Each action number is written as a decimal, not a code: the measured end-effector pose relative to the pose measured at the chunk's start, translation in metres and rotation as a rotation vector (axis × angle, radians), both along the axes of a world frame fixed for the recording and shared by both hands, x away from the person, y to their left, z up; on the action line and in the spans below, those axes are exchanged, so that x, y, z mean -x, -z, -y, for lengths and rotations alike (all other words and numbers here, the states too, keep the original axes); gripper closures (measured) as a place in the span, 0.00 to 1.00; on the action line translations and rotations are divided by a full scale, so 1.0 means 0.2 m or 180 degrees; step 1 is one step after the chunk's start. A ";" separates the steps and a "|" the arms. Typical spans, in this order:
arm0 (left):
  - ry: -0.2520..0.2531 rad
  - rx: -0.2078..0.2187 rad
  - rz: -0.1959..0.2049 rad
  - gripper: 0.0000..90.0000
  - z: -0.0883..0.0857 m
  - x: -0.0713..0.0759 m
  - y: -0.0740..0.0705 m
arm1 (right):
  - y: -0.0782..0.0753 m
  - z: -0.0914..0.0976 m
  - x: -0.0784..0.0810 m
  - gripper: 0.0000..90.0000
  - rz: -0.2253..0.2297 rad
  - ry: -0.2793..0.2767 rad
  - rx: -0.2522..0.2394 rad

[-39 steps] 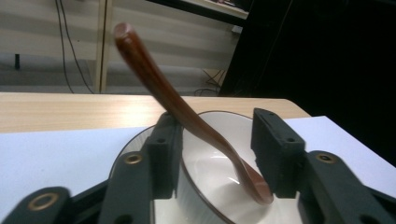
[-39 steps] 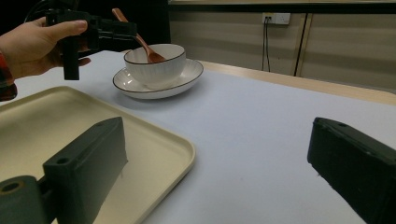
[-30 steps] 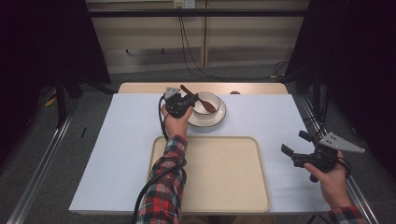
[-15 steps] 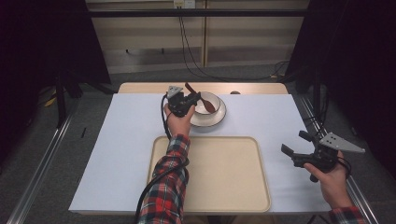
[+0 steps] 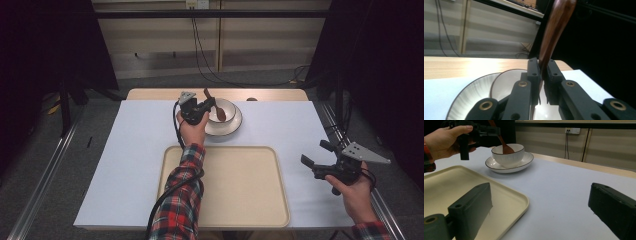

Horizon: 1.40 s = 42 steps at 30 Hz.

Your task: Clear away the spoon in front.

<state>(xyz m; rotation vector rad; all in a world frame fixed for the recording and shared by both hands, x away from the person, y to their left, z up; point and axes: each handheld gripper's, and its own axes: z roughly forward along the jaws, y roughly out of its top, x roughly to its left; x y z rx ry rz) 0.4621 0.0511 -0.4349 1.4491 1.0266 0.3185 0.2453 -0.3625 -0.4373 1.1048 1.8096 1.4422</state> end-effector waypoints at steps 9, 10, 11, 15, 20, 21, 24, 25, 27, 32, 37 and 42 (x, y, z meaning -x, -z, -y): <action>0.0024 0.0114 0.0043 0.94 -0.03 0.01 -0.09 | 0.00 -0.01 0.00 0.04 -0.0017 0.0006 0.0016; 0.0024 0.0114 0.0043 0.94 -0.03 0.01 -0.09 | 0.00 -0.01 0.00 0.04 -0.0017 0.0006 0.0016; 0.0019 0.0160 0.0062 0.94 -0.05 0.02 -0.12 | 0.00 -0.01 0.00 0.04 -0.0021 0.0011 0.0017; 0.0015 0.0183 0.0066 0.94 -0.08 0.02 -0.16 | 0.00 -0.01 0.00 0.03 -0.0024 0.0015 0.0013; -0.0007 0.0220 0.0038 0.94 -0.11 0.03 -0.22 | 0.01 -0.02 0.00 0.03 -0.0022 -0.0011 0.0086; -0.0023 0.0198 0.0059 0.94 -0.12 0.03 -0.22 | 0.01 -0.02 0.00 0.02 -0.0036 -0.0005 0.0070; -0.0002 0.0212 0.0036 0.94 -0.14 0.05 -0.25 | 0.01 -0.02 -0.01 0.02 -0.0027 -0.0018 0.0083; 0.0010 0.0212 0.0015 0.94 -0.16 0.05 -0.26 | 0.01 -0.02 -0.01 0.02 -0.0030 -0.0017 0.0093; 0.0063 0.0229 -0.0017 0.94 -0.18 0.06 -0.27 | 0.01 -0.02 -0.01 0.01 -0.0031 -0.0023 0.0081; 0.0097 0.0199 -0.0075 0.94 -0.22 0.08 -0.28 | 0.02 -0.03 -0.01 0.00 -0.0055 -0.0042 0.0072; 0.0137 0.0203 -0.0133 0.95 -0.26 0.11 -0.31 | 0.02 -0.04 -0.01 0.00 -0.0046 -0.0083 0.0085; 0.0301 0.0131 -0.0209 0.95 -0.29 0.15 -0.34 | 0.02 -0.03 -0.01 0.00 -0.0037 -0.0089 0.0074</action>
